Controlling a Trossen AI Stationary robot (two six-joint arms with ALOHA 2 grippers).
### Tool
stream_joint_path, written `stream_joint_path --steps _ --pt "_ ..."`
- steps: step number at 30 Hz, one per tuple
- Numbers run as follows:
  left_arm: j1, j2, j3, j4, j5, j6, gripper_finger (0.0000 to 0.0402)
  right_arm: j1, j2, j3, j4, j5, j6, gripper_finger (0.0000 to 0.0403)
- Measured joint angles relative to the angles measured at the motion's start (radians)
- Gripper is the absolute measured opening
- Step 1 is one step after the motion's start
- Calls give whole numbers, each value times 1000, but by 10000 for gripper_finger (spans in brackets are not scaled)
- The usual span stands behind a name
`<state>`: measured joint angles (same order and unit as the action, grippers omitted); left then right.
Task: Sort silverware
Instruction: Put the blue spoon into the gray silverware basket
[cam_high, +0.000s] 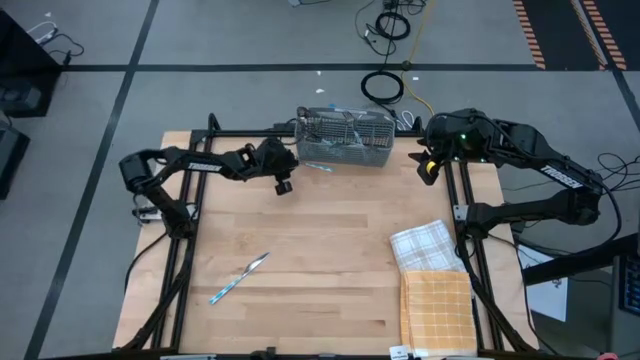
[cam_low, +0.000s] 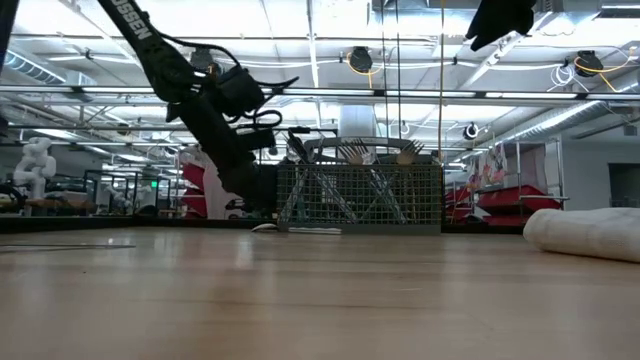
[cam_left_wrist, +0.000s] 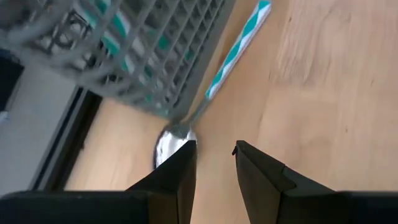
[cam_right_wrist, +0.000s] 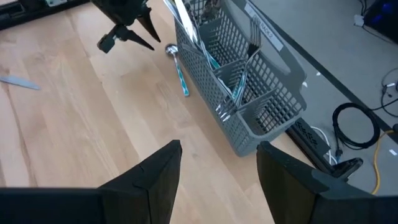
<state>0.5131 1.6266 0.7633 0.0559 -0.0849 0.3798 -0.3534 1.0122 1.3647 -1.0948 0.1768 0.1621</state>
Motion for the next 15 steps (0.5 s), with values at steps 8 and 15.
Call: stream_joint_path --steps 8,15 --pt "-24 82 117 -48 -81 76 118 0 0 0 1 0 -27 199" --pt "-23 173 193 -124 -92 74 118 0 0 0 1 0 -28 199"
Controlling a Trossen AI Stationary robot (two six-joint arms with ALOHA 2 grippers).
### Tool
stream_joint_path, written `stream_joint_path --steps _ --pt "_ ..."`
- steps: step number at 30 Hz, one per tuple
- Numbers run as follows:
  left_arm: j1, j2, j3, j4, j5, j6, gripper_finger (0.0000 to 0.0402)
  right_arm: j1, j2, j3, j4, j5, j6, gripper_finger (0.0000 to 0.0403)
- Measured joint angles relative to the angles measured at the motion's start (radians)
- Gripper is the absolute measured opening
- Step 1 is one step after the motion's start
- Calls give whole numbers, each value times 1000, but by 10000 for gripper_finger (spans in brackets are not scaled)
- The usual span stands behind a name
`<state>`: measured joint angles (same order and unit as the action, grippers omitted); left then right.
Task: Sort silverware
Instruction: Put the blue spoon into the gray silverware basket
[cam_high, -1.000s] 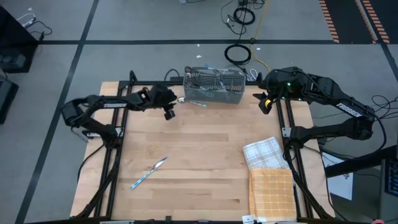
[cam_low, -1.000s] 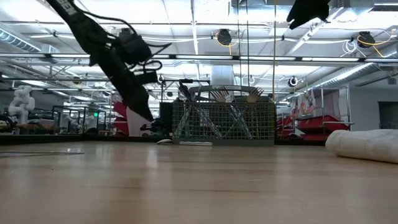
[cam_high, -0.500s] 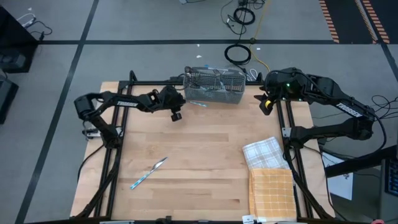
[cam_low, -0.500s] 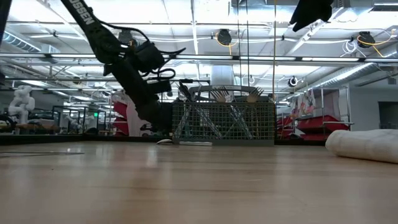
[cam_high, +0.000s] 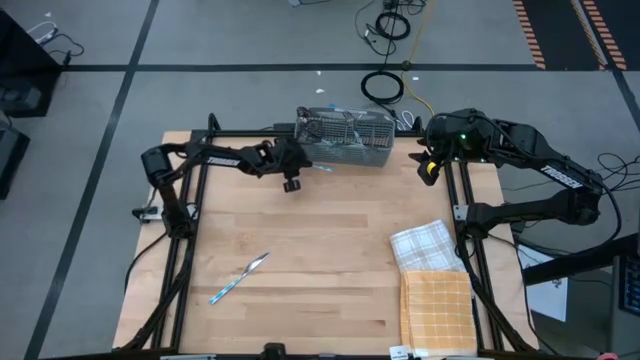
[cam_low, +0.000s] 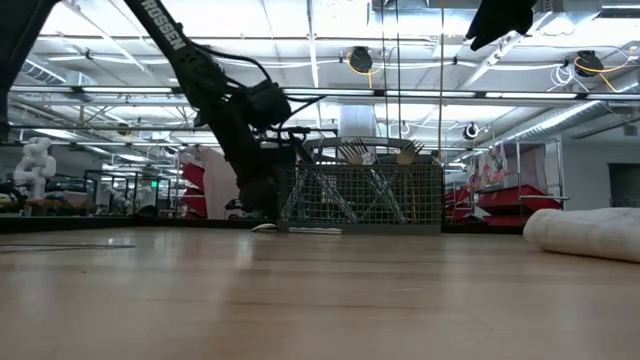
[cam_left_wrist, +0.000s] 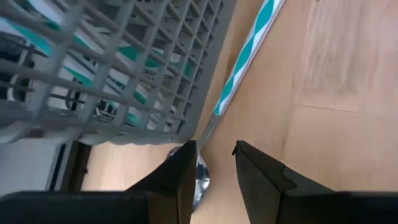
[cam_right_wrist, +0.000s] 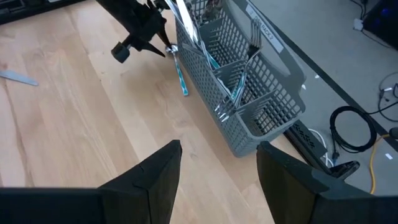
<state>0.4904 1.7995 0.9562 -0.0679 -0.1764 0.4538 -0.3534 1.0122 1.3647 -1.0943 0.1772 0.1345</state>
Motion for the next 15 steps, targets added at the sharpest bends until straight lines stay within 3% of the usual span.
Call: stream_joint_path --steps 9,15 --pt "3 64 34 -13 -24 0 118 0 0 0 -10 0 8 199" --pt "4 94 41 -106 -22 -5 118 0 0 0 -10 0 23 199"
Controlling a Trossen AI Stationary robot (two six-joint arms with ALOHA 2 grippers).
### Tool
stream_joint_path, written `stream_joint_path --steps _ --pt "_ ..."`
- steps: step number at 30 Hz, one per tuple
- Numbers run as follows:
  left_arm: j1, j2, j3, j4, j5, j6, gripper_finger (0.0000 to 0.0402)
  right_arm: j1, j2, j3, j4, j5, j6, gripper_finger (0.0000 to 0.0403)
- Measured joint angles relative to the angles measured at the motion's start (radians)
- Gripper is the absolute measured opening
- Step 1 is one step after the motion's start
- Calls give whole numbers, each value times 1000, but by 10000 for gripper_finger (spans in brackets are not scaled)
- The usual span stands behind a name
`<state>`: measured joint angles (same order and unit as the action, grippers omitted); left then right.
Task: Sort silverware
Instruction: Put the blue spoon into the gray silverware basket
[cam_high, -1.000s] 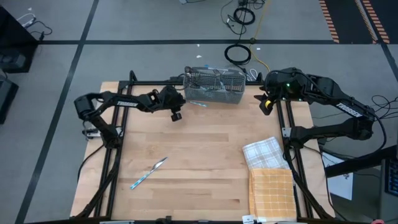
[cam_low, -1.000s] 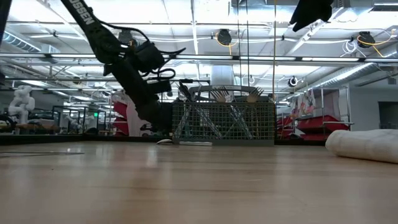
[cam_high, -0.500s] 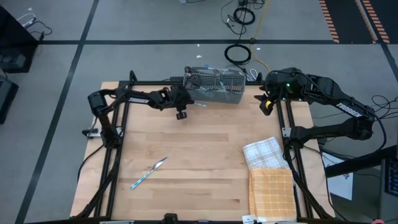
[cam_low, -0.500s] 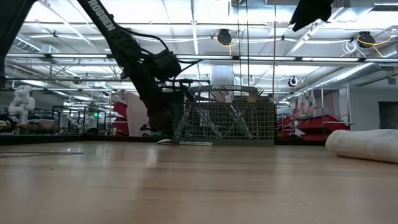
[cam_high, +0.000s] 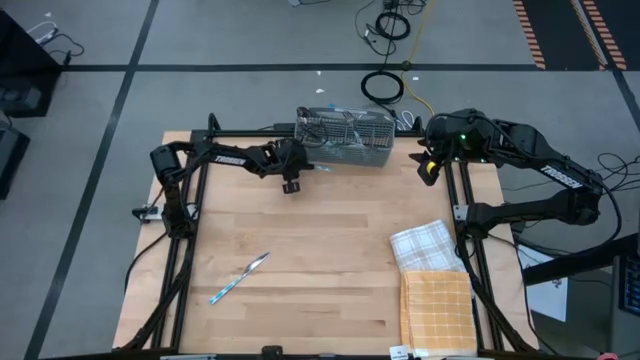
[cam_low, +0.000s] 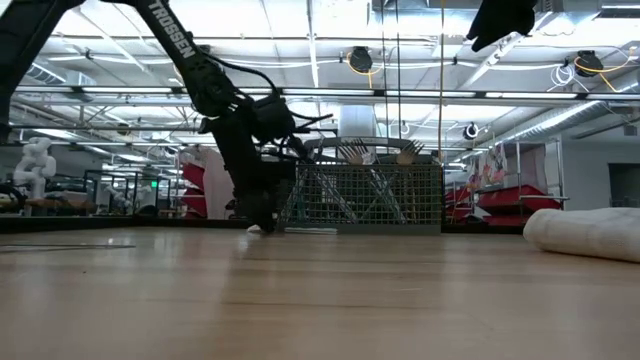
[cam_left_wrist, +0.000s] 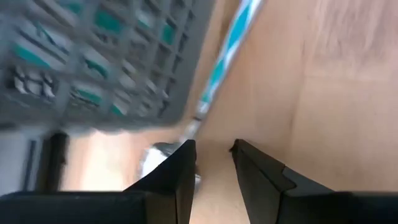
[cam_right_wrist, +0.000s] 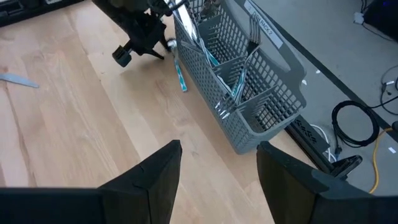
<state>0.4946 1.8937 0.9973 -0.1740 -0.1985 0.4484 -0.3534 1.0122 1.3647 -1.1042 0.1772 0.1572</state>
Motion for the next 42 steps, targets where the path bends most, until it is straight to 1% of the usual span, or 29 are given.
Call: stream_joint_path --steps 4,6,10,13,14,15,18,19,21,23,26,29,32,35,37,39,42 --pt "-20 -17 -1 -85 38 -80 116 0 0 0 0 0 19 199" --pt "-42 -29 -3 -135 45 -120 108 0 0 0 0 0 24 199" --pt "-104 -75 -8 -241 92 -208 72 0 0 0 0 0 29 199" --pt "-163 -141 -14 -356 126 -314 40 0 0 0 0 0 44 199" --pt "-179 -169 -15 -378 104 -349 30 0 0 0 -1 0 44 199" --pt "-192 -200 -15 -378 57 -371 20 0 0 0 -1 0 44 199" --pt "-193 -290 -16 -324 -175 -379 6 0 0 0 0 0 44 199" --pt "-177 -312 -20 -279 -221 -355 5 0 0 0 0 0 44 199" --pt "-118 -338 -25 -197 -234 -328 4 0 0 0 0 0 44 199" --pt "-31 -345 -25 -145 -196 -358 3 0 0 0 0 0 59 199" --pt "108 -339 -27 -127 -120 -432 3 0 0 0 -1 0 83 199" --pt "227 -335 -27 -45 0 -491 2 0 0 0 -7 -2 93 199" --pt "306 -314 -24 70 131 -572 2 0 0 0 -14 -7 93 199" --pt "334 -274 -25 103 229 -619 1 0 0 0 -14 -21 103 199" --pt "333 -246 -25 101 278 -619 1 0 0 0 -15 -22 104 199" --pt "322 -211 -25 87 304 -602 1 0 0 0 -16 -22 104 199" --pt "301 -158 -25 76 304 -553 1 0 0 0 -16 -23 103 199"
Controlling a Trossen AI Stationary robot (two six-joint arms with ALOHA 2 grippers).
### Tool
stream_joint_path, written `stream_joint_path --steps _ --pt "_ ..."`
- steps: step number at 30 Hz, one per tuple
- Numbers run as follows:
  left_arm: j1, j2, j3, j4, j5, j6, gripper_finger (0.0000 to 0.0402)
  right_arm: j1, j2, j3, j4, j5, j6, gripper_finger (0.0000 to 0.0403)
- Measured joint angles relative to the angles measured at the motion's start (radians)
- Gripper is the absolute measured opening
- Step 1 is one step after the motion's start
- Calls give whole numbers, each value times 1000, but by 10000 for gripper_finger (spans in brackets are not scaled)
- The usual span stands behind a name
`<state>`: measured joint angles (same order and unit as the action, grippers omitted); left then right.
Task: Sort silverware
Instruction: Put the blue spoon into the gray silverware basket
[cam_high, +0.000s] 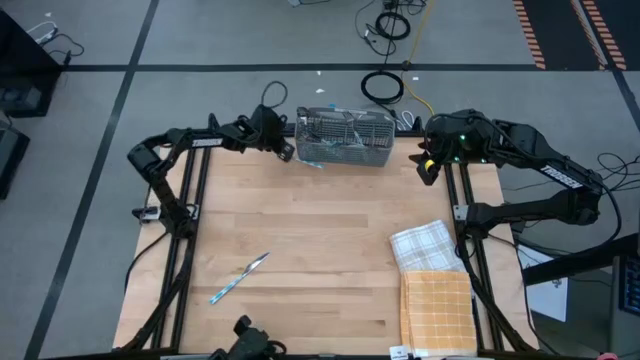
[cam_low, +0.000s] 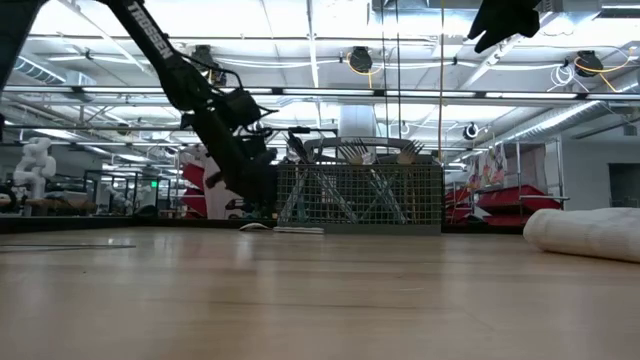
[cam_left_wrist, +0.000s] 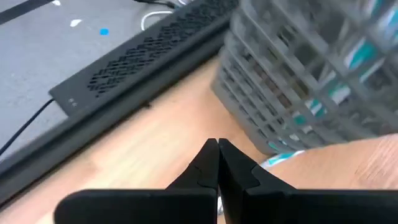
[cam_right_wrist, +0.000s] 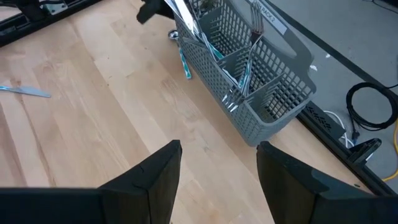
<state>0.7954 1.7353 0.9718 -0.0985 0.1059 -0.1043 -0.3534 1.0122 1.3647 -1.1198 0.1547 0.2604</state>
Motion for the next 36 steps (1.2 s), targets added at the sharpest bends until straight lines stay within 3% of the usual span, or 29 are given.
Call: stream_joint_path --steps 5,14,21,25,31,36 --pt "-22 50 0 39 3 17 0 0 0 0 0 0 1 199" --pt "-108 105 6 -78 73 32 0 2 0 0 0 -5 16 199" --pt "-247 37 1 -295 234 -62 0 2 0 0 1 -47 25 199" --pt "-358 10 -2 -309 215 -108 0 7 14 0 3 -113 72 199" --pt "-448 -109 -1 -256 189 -226 0 97 167 0 47 -105 125 199" --pt "-464 -332 0 -343 146 -247 0 218 411 0 305 -107 153 199"
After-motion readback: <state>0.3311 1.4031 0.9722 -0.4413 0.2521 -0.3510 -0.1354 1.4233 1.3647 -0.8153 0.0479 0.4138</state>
